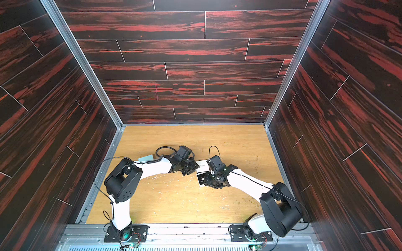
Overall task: Take out the earrings from the drawer-style jewelry box
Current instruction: Open the drawer in the jewelry box, then pick up the earring from the drawer.
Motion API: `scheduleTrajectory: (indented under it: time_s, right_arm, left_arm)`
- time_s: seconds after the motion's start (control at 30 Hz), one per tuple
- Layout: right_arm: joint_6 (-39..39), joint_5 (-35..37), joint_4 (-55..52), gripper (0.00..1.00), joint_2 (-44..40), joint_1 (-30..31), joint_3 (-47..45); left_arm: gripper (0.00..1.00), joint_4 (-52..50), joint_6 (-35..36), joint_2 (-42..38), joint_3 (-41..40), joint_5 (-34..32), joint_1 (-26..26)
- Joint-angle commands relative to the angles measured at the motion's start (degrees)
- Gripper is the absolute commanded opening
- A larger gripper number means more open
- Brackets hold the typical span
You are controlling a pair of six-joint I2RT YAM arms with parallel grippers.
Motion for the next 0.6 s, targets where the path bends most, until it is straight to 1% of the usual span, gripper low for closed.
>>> scheduleTrajectory:
  time_s: [0.0,0.13,0.23,0.4,0.57]
  right_arm:
    - [-2.8,3.0,-3.6,0.32,-1.2,0.2,2.9]
    - [-6.4,4.9,-5.1,0.29,0.8,0.2,6.0]
    - [-8.4,5.9,-5.5,0.29,2.5,0.2,8.0]
    - [-10.7,6.6,-6.4,0.29,6.8,0.2,11.6]
    - [-11.1,7.3,-7.1,0.29,8.7,0.2,11.8]
  left_arm:
    - [0.52,-3.4,-1.8,-3.8,-2.6,-0.9,-0.3]
    - [0.60,0.1,-6.4,-5.6,-5.3,0.6,-0.7]
    - [0.61,3.4,-9.4,-5.3,-6.1,1.3,-1.2]
    - [0.64,7.0,-11.8,-3.4,-5.2,1.4,-1.6]
    - [0.63,9.2,-13.0,-2.3,-4.5,1.1,-1.6]
